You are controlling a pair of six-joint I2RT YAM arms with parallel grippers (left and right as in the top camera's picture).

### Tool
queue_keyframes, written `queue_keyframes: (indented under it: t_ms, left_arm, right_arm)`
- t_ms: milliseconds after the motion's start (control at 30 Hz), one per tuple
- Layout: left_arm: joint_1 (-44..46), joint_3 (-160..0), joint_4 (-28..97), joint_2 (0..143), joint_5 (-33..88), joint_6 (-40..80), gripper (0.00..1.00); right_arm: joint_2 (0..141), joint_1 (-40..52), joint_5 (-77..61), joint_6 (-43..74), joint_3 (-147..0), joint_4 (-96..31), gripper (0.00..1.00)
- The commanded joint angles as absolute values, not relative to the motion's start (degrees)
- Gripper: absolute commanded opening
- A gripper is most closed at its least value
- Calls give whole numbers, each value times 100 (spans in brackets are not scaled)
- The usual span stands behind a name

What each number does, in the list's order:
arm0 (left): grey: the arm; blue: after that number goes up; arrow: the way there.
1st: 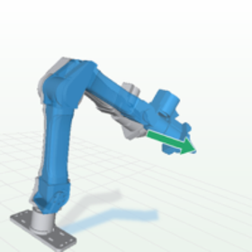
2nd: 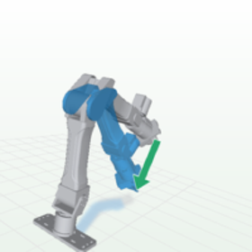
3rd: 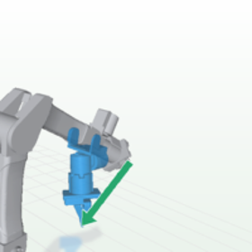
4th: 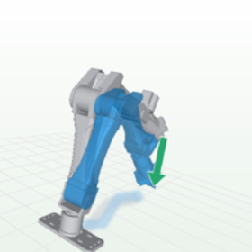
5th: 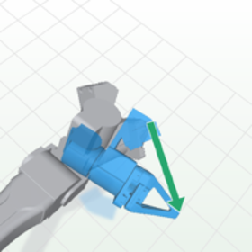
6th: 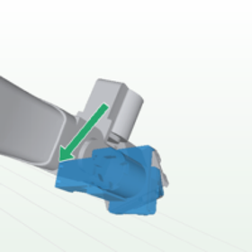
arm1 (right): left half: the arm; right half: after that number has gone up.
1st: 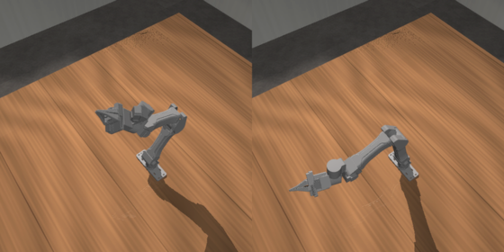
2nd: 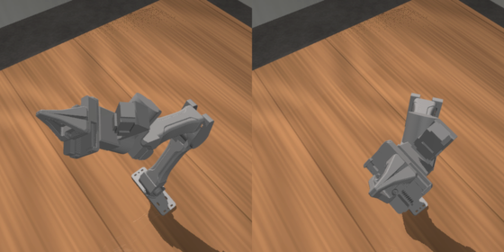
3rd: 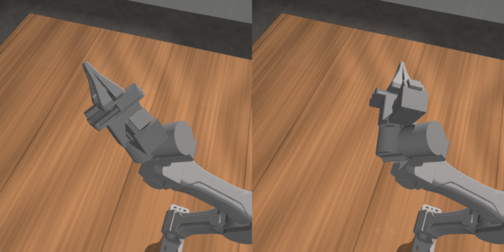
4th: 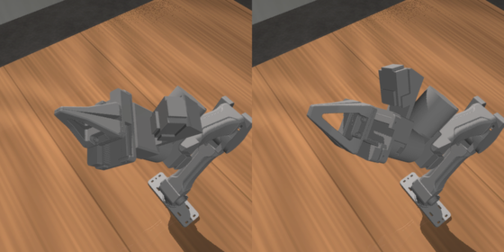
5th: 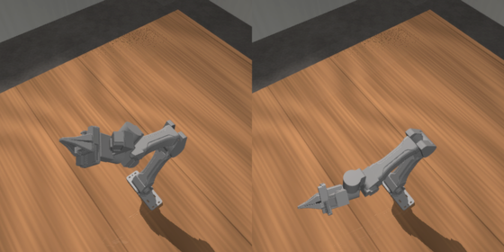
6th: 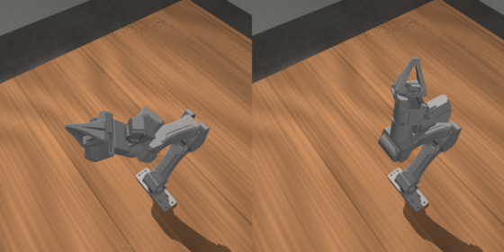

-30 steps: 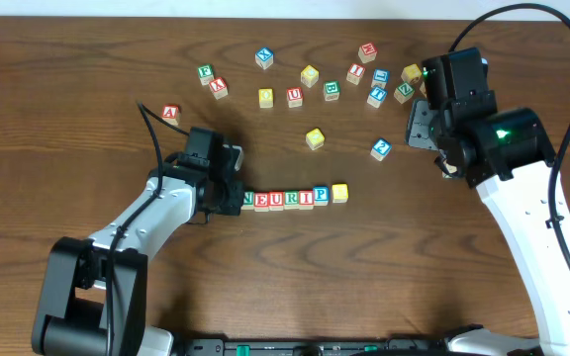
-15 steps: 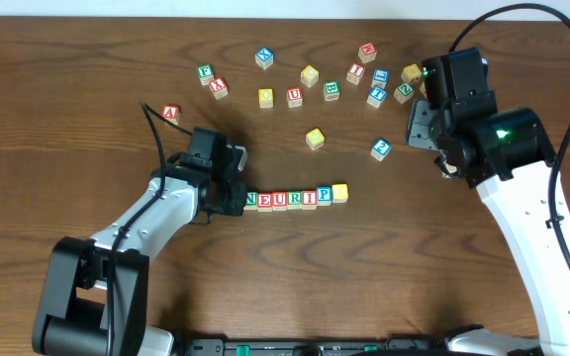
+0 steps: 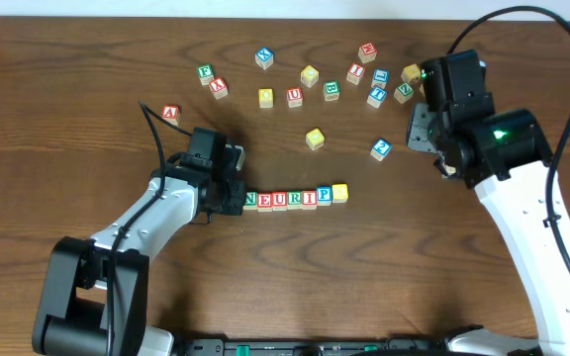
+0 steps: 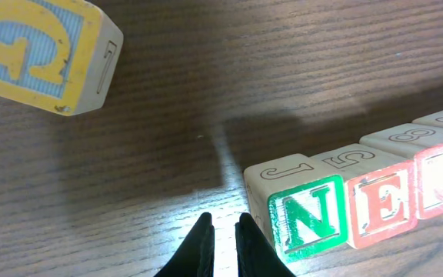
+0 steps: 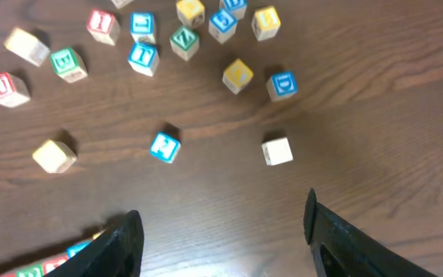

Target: Spell out NEURIPS

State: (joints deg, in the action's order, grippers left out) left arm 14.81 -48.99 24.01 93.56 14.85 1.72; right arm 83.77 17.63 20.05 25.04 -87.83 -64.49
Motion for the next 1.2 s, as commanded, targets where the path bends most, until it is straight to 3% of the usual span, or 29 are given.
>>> queue_keyframes:
  t_ms: [0, 400, 1167]
  left_arm:
    - [1498, -5026, 2425, 9432, 1389, 246, 11]
    - [1498, -5026, 2427, 9432, 1389, 244, 11]
    - [1498, -5026, 2429, 9432, 1389, 244, 11]
  right_arm:
    - [8466, 1723, 1754, 2464, -8370, -6346, 60]
    - [8860, 1750, 692, 2615, -6886, -5142, 53]
    - [8919, 2550, 670, 3387, -5391, -3806, 49]
